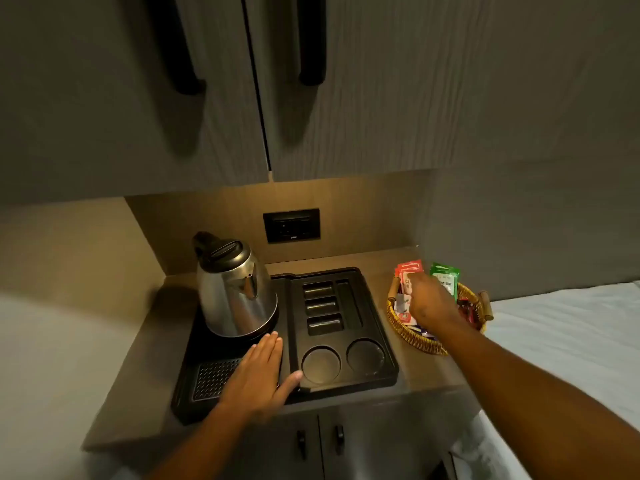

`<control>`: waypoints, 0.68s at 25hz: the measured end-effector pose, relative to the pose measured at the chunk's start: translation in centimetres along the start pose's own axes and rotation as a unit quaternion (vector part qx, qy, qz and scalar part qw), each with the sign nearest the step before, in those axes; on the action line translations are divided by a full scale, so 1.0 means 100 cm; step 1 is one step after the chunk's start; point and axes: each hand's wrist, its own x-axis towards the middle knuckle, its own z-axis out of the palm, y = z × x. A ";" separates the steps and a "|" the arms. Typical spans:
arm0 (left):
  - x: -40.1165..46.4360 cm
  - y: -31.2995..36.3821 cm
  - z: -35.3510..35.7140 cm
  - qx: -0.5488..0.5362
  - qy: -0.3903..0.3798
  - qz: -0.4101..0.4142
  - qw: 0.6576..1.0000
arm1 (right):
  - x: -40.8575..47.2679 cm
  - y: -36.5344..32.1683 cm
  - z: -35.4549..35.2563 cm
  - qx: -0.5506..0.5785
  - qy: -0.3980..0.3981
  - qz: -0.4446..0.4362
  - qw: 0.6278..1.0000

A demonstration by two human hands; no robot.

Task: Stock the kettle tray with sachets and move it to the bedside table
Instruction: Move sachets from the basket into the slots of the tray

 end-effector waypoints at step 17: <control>0.012 -0.013 0.020 0.038 0.026 -0.009 0.999 | 0.093 0.042 -0.008 -0.099 -0.184 -0.040 0.977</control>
